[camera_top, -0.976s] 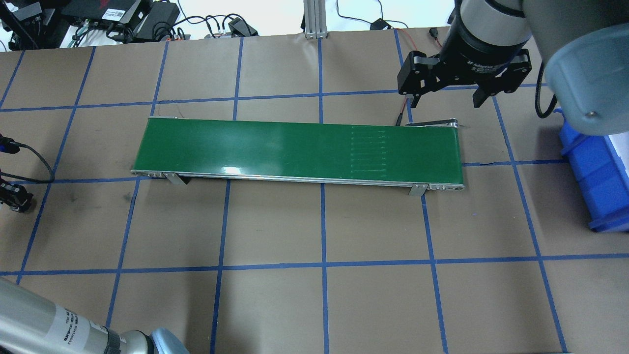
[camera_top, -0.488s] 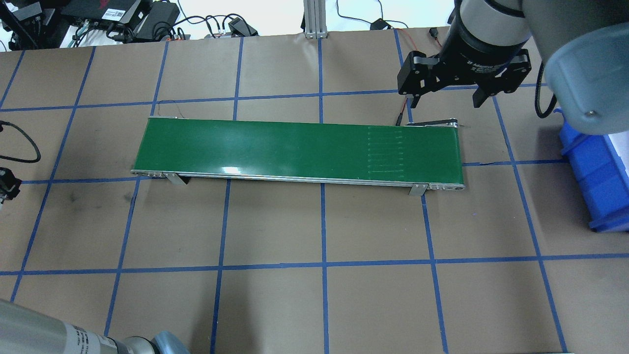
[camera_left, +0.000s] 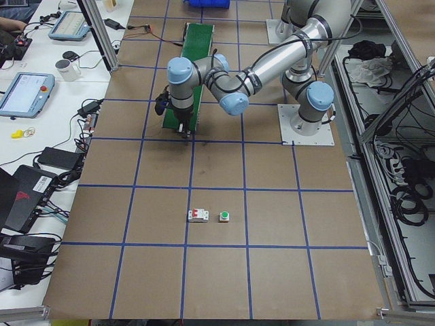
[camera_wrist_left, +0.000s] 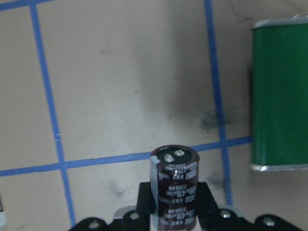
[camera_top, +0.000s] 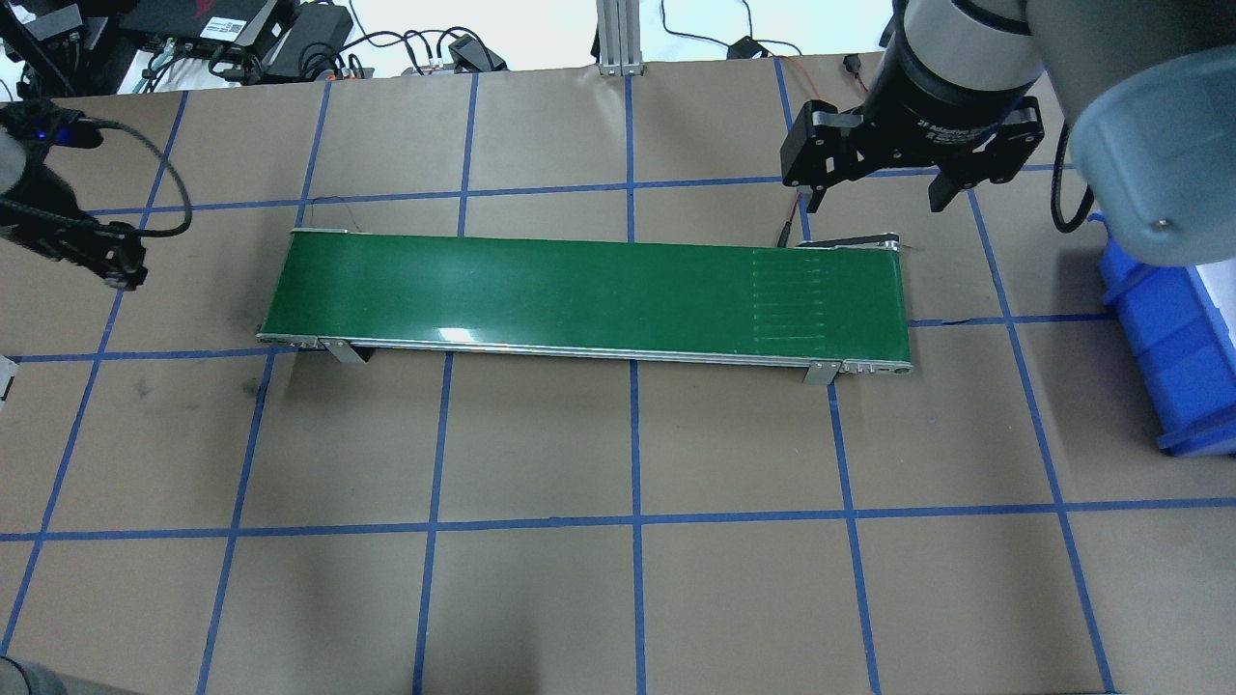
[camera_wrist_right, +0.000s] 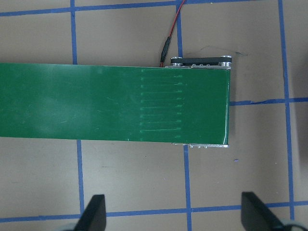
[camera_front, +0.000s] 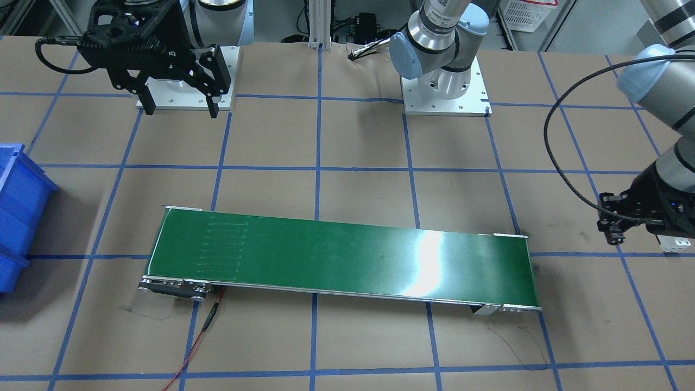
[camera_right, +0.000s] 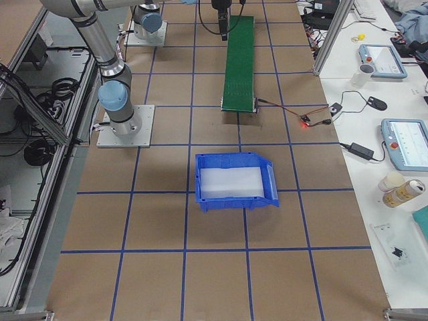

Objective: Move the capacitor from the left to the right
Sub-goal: 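Lift the capacitor with the left gripper and carry it over the belt, then lower the capacitor onto the belt end and open the left gripper, then raise the left gripper while the right gripper lowers over the belt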

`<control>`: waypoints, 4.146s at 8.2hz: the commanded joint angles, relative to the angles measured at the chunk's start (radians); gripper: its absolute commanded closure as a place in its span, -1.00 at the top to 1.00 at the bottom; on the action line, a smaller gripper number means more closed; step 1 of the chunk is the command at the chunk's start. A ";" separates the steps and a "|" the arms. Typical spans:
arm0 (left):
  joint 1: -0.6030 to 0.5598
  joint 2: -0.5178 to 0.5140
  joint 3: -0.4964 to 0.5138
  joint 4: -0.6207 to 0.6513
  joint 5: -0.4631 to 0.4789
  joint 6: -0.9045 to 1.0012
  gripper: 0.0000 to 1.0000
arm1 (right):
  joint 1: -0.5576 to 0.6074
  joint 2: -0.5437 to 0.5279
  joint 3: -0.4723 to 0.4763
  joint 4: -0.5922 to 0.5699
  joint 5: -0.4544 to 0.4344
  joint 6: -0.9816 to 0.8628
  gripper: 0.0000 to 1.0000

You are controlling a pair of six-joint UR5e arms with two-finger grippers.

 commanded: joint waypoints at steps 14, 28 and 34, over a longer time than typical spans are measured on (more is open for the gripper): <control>-0.281 -0.046 -0.002 -0.040 -0.105 -0.401 1.00 | -0.002 0.002 0.000 -0.004 -0.002 -0.001 1.00; -0.292 0.241 -0.011 -0.199 -0.057 -0.409 1.00 | -0.110 0.382 0.218 -0.406 0.140 -0.169 1.00; -0.292 0.237 -0.007 -0.198 -0.044 -0.392 1.00 | -0.138 0.390 0.255 -0.404 0.190 -0.229 1.00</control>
